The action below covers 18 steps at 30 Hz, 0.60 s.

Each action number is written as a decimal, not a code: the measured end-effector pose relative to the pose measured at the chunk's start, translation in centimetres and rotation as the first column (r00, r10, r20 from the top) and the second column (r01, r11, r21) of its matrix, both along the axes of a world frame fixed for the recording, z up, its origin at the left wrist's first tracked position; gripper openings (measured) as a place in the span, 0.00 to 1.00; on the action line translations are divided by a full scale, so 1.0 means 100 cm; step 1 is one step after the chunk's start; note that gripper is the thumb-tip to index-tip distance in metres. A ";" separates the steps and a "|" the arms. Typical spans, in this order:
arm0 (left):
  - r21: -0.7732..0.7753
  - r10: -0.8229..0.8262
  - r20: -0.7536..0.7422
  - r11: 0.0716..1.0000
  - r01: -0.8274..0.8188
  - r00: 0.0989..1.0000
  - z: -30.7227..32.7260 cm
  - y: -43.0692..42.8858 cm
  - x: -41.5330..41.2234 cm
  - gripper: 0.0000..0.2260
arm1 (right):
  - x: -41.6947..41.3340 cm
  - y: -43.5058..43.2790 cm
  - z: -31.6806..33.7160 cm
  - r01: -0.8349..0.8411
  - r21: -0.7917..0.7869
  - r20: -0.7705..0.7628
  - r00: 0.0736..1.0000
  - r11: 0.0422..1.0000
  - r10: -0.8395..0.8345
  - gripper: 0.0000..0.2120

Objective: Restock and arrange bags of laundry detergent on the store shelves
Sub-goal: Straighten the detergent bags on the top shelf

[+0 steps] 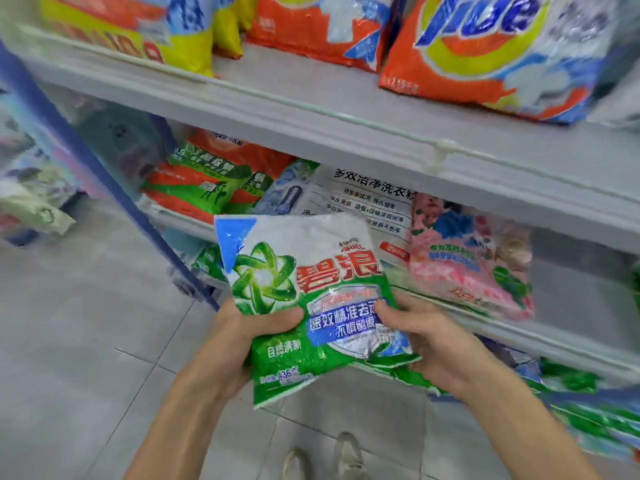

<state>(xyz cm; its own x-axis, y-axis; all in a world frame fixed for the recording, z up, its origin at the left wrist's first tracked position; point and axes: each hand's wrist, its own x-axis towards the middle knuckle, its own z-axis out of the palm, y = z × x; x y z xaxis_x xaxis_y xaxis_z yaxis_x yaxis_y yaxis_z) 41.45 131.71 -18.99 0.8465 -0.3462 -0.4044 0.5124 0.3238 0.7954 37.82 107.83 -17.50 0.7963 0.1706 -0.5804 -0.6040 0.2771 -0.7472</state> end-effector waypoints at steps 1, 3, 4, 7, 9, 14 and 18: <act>0.019 -0.007 -0.008 1.000 0.007 1.000 0.006 0.002 -0.003 0.30 | -0.009 0.001 0.004 0.026 -0.006 0.017 1.000 1.000 -0.025 0.19; 0.053 -0.001 -0.039 0.999 0.003 0.999 0.018 0.002 -0.009 0.29 | -0.026 0.002 0.012 0.087 -0.024 0.059 0.995 0.996 -0.086 0.24; 0.067 0.009 -0.051 0.998 -0.006 0.999 0.024 0.001 -0.012 0.30 | -0.034 0.000 0.017 0.125 -0.035 0.082 0.989 0.992 -0.122 0.25; 0.066 0.008 -0.081 0.998 -0.003 0.997 0.041 -0.012 -0.020 0.21 | -0.061 -0.008 0.037 0.212 -0.047 0.127 0.970 0.976 -0.205 0.24; 0.052 -0.034 -0.119 0.998 0.040 0.992 0.054 -0.026 -0.026 0.19 | -0.080 -0.016 0.050 0.272 -0.054 0.141 0.955 0.961 -0.262 0.21; -0.026 -0.248 -0.151 0.969 0.247 0.957 0.089 -0.081 -0.052 0.21 | -0.135 -0.043 0.084 0.500 -0.143 0.202 0.860 0.854 -0.469 0.25; -0.080 -0.378 -0.117 0.925 0.371 0.918 0.116 -0.139 -0.077 0.22 | -0.183 -0.081 0.108 0.667 -0.154 0.266 0.739 0.729 -0.619 0.19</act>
